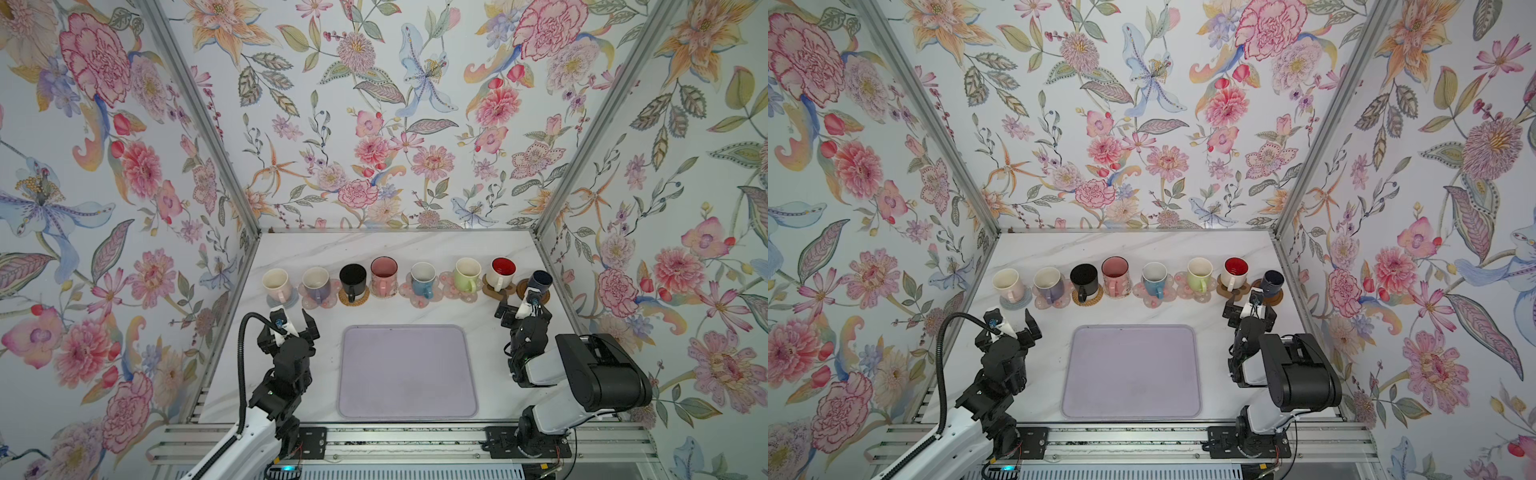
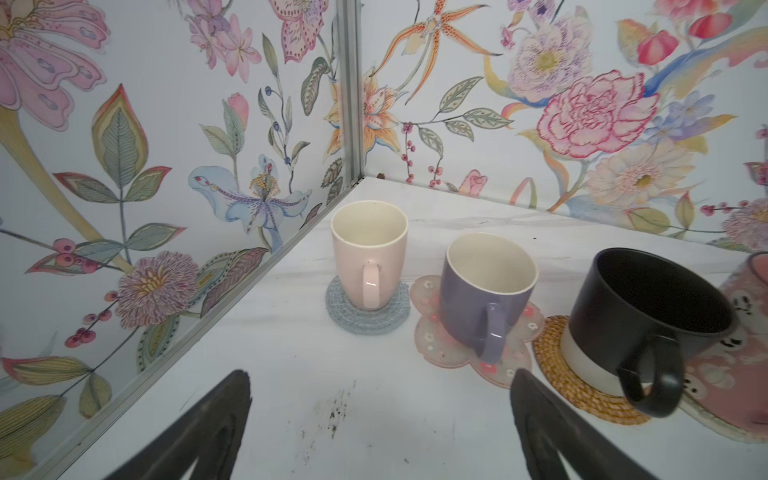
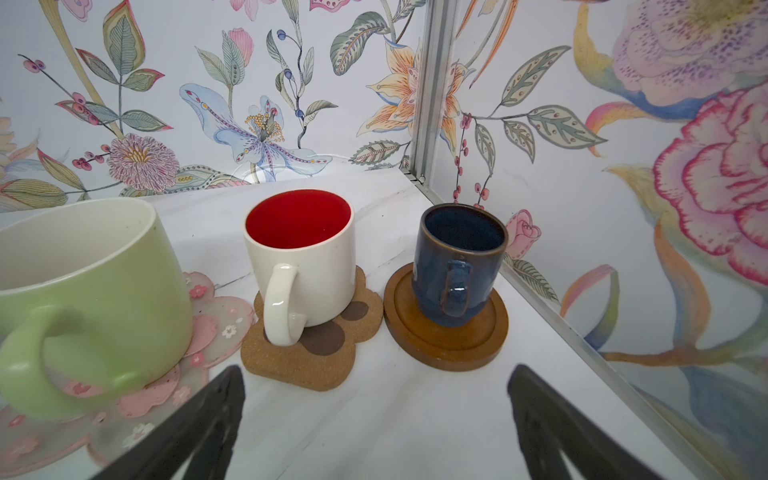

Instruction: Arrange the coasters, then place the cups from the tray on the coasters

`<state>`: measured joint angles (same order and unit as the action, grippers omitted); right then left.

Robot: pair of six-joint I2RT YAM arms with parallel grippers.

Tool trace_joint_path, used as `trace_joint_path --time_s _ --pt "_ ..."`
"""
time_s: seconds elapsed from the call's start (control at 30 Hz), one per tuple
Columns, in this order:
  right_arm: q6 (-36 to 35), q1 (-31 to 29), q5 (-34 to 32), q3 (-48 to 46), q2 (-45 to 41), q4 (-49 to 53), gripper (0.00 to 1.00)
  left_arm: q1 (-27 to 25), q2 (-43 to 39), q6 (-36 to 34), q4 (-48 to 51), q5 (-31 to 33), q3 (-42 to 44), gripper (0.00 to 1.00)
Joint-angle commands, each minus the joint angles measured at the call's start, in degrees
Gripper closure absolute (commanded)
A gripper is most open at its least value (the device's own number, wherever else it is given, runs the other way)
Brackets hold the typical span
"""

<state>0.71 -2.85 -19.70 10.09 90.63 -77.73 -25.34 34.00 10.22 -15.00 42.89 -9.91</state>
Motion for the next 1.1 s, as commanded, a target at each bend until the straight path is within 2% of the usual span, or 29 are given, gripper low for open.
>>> trace_joint_path --time_s 0.0,0.07,0.13,0.3,0.4,0.57,0.83,0.93,1.03,1.07 --pt "0.5 0.2 0.5 0.4 -0.5 0.1 0.01 4.0 2.6 -4.9 -9.8 1.7 1.3 0.01" --pt "0.6 0.2 0.5 0.4 -0.5 0.2 0.01 7.7 5.2 -5.8 -15.7 0.8 3.7 0.01" --pt "0.6 0.3 0.6 0.5 -0.5 0.2 0.01 10.8 8.1 -3.4 -19.4 -2.3 5.8 0.01" --pt "0.5 0.2 0.5 0.4 -0.5 0.2 0.01 11.8 14.0 -4.1 -30.6 -4.5 9.6 0.01" --pt "0.6 0.2 0.5 0.4 -0.5 0.1 0.01 12.9 15.8 -4.6 -34.3 -8.9 10.1 0.01" --pt "0.6 0.2 0.6 0.4 -0.5 0.2 0.01 15.8 23.3 -6.8 -44.5 -13.9 10.4 0.01" --pt "0.5 0.3 0.5 0.4 -0.5 0.2 0.01 17.0 40.8 -11.5 -60.7 -19.4 6.1 0.01" --pt "0.6 0.2 0.6 0.4 -0.5 0.2 0.01 17.6 45.5 -13.6 -63.8 -19.6 4.9 0.01" --pt "0.6 0.2 0.6 0.4 -0.5 0.1 0.01 19.6 57.5 -13.7 -75.8 -24.0 5.0 0.01" --pt "0.6 0.2 0.6 0.5 -0.5 0.1 0.01 19.4 60.1 -14.8 -75.8 -23.4 2.9 0.01"
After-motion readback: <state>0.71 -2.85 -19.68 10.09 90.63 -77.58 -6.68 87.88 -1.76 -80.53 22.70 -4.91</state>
